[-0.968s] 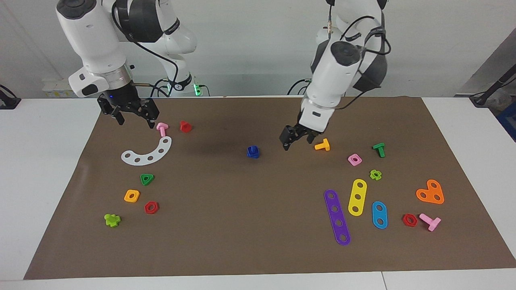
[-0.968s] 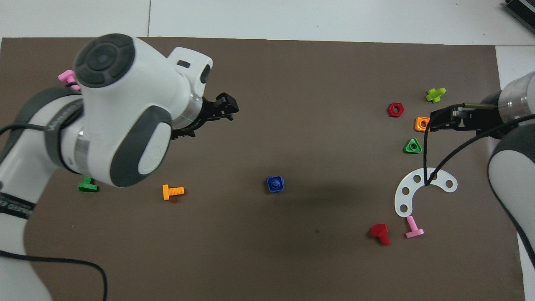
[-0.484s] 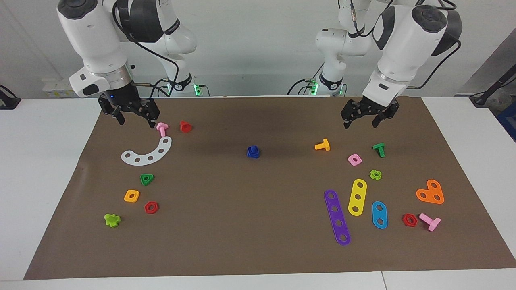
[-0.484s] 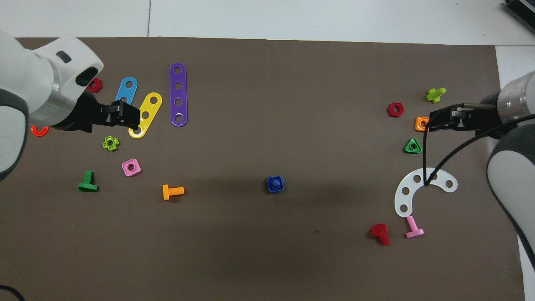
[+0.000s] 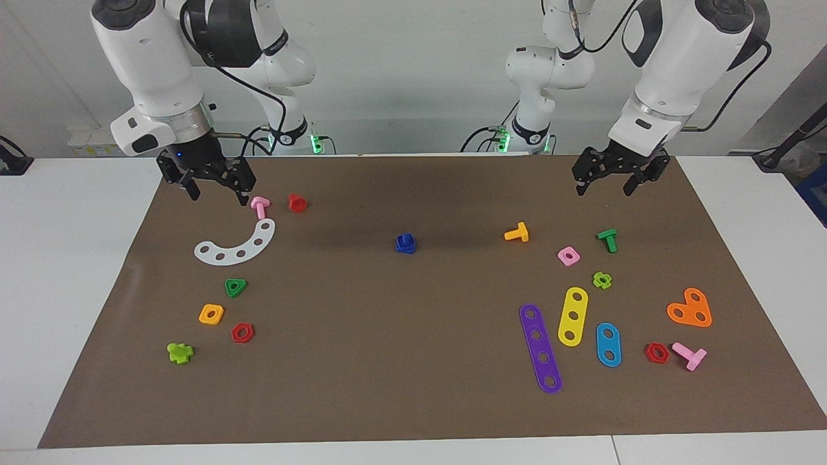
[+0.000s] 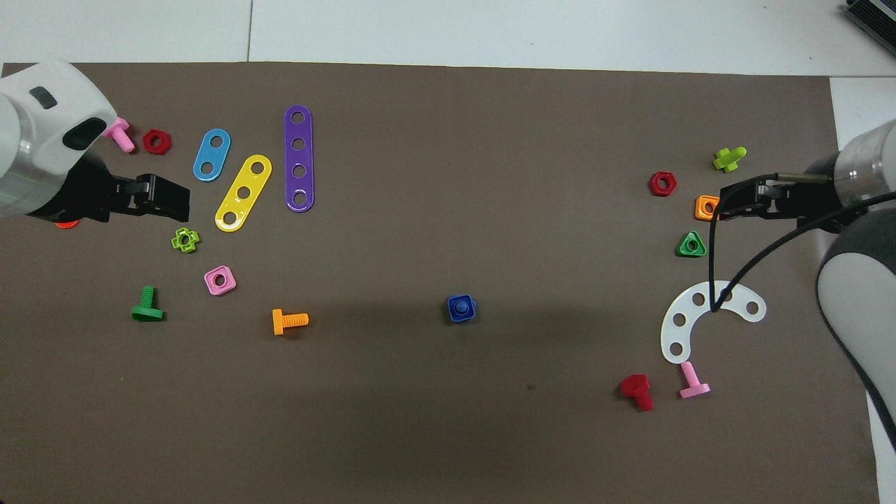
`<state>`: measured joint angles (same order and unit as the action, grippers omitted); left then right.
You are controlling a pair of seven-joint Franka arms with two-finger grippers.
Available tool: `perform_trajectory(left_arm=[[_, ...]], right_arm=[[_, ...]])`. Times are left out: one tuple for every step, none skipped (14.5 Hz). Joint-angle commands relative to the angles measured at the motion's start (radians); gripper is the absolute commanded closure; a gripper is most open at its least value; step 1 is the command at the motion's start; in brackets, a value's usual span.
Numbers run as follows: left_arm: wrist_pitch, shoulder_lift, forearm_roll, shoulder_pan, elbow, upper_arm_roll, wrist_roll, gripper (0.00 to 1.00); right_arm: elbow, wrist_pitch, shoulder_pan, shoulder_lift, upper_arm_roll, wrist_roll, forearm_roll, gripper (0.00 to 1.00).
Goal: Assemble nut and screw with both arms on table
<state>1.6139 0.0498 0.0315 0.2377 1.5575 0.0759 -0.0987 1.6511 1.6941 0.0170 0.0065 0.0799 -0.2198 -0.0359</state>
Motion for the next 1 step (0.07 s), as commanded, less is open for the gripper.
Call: perform_trajectory(left_arm=[[0.009,-0.022,-0.021,-0.031,0.027,-0.013,0.016,0.00]], right_arm=[[0.010,-0.051,0.008,-0.028,0.011,0.022,0.008,0.00]])
